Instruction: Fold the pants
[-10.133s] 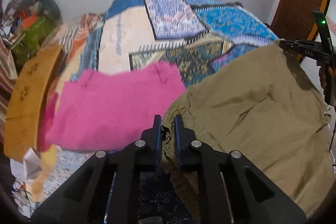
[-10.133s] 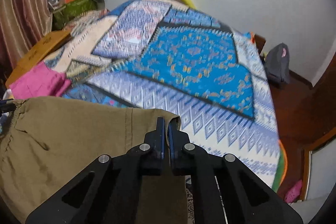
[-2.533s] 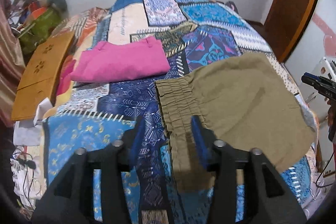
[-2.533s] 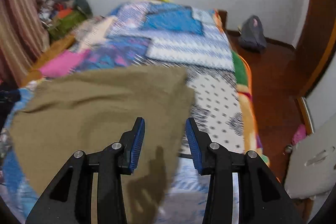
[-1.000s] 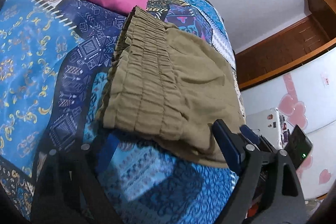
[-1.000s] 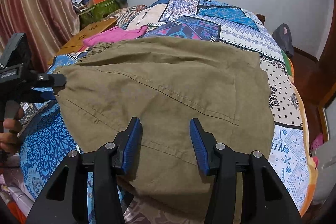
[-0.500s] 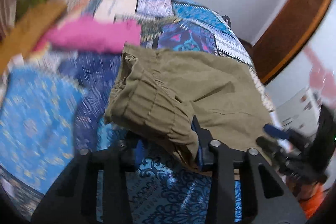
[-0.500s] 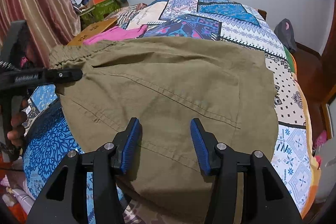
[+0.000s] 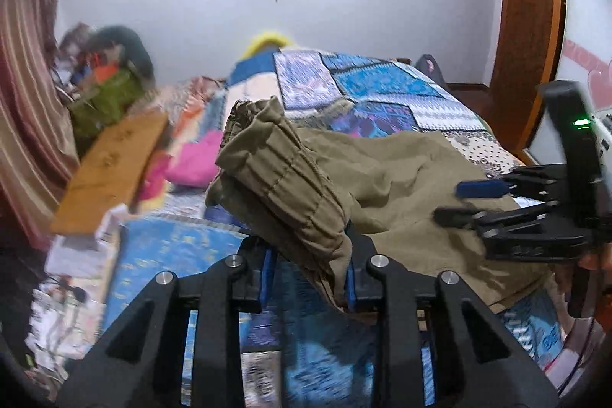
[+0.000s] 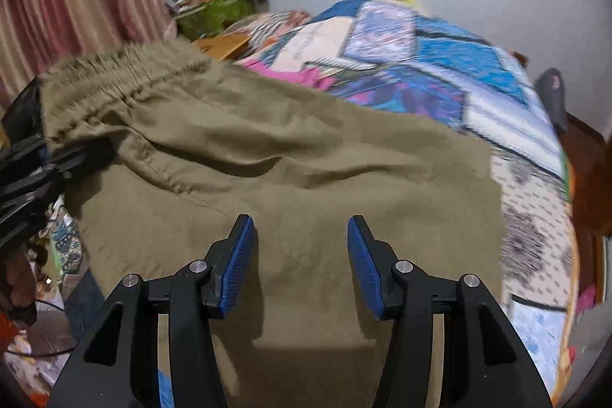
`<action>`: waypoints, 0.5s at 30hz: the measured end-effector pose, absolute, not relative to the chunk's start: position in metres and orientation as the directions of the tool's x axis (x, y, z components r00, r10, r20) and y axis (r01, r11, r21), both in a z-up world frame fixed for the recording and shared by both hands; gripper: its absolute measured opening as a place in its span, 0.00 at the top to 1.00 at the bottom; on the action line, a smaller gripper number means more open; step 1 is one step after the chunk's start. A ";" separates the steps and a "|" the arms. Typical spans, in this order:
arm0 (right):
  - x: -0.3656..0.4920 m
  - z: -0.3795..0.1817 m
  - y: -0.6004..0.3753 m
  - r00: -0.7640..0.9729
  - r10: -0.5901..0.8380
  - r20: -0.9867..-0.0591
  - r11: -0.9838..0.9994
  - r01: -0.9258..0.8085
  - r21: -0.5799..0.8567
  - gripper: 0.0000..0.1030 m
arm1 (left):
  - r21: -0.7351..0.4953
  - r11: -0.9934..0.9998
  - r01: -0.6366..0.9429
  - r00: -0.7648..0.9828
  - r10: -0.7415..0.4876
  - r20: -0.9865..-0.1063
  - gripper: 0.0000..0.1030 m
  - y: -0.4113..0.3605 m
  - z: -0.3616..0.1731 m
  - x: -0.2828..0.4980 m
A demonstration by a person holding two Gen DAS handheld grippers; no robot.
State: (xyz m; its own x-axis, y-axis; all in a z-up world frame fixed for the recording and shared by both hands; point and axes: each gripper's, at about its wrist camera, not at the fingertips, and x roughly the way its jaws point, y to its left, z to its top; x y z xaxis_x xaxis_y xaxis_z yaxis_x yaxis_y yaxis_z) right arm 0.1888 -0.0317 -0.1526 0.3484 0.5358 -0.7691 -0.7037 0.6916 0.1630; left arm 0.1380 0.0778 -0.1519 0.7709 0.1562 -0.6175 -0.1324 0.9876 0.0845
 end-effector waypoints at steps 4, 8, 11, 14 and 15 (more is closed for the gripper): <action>0.184 -0.170 0.000 0.224 0.543 -0.810 0.617 -0.760 0.204 0.54 | 0.116 0.983 -0.140 0.786 0.181 -0.591 0.73 0.083 -0.142 0.123; 0.171 -0.174 0.014 0.206 0.525 -0.825 0.587 -0.791 0.176 0.54 | 0.141 0.982 -0.127 0.795 0.186 -0.577 0.74 0.079 -0.137 0.119; 0.167 -0.165 0.000 0.220 0.551 -0.805 0.597 -0.777 0.197 0.54 | 0.158 0.980 -0.119 0.808 0.188 -0.559 0.74 0.074 -0.131 0.117; 0.161 -0.153 -0.030 0.270 0.568 -0.778 0.633 -0.748 0.202 0.54 | 0.174 0.979 -0.103 0.816 0.183 -0.548 0.74 0.066 -0.126 0.120; 0.158 -0.150 -0.044 0.298 0.564 -0.770 0.650 -0.735 0.192 0.54 | 0.179 0.979 -0.097 0.819 0.180 -0.545 0.74 0.063 -0.124 0.120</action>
State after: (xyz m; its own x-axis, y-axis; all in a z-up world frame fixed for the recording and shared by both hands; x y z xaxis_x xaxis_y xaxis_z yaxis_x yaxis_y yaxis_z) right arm 0.1576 -0.0437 -0.1497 0.2984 0.5643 -0.7698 -0.7352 0.6502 0.1917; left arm 0.1200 0.0630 -0.1243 0.8186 0.1804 -0.5452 -0.0968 0.9791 0.1787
